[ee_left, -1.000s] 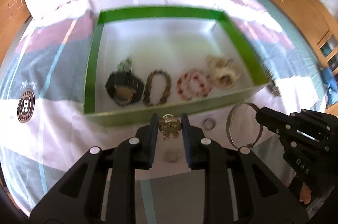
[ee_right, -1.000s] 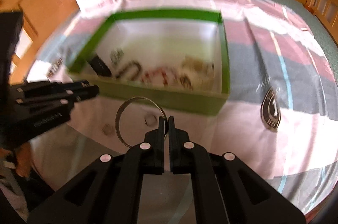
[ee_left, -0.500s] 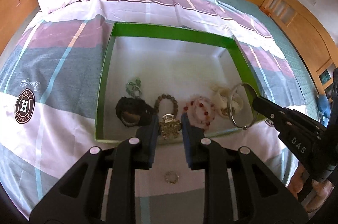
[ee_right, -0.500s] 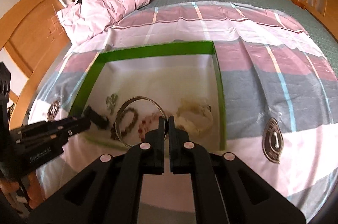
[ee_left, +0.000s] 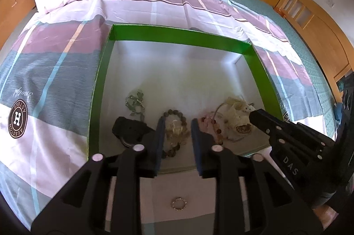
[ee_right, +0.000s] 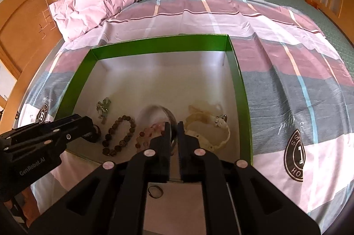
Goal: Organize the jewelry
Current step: 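Carry the charm and bangle into the green box and open both tools, then move the left tool to the gold stone ring while the right tool approaches the thin dark ring, then grasp the gold stone ring with the left tool while the right tool grasps the thin dark ring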
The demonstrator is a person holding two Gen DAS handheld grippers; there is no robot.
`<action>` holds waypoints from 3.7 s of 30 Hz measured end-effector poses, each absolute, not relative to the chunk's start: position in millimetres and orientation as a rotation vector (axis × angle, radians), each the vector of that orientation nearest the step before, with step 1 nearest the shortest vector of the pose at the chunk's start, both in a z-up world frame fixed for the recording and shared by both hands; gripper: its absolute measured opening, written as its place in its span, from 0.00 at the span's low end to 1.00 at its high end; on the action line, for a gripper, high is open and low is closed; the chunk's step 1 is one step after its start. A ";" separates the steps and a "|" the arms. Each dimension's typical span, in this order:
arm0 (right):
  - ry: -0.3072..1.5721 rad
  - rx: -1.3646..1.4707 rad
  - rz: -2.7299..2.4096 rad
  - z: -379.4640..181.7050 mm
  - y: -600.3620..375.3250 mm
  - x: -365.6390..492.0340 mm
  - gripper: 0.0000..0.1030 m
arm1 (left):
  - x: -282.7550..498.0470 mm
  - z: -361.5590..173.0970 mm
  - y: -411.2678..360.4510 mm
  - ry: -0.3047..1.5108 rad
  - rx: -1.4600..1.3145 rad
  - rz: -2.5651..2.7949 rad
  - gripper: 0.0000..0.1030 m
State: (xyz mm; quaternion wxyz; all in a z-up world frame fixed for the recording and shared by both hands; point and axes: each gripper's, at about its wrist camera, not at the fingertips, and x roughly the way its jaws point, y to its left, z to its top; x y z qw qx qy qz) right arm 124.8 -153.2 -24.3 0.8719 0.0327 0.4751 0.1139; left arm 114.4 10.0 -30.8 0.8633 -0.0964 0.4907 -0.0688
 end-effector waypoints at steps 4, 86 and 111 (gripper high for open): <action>1.001 0.117 0.259 -15.7 -158.5 118.8 0.29 | 106.4 -22.5 10.3 1.014 -0.203 -0.150 0.41; 1.308 -0.012 0.293 -80.6 -131.7 72.0 0.32 | 52.8 -104.8 -0.5 1.299 0.030 -0.124 0.26; 1.327 -0.076 0.285 -88.8 -135.0 73.3 0.38 | 63.8 -107.3 9.2 1.316 -0.033 -0.147 0.30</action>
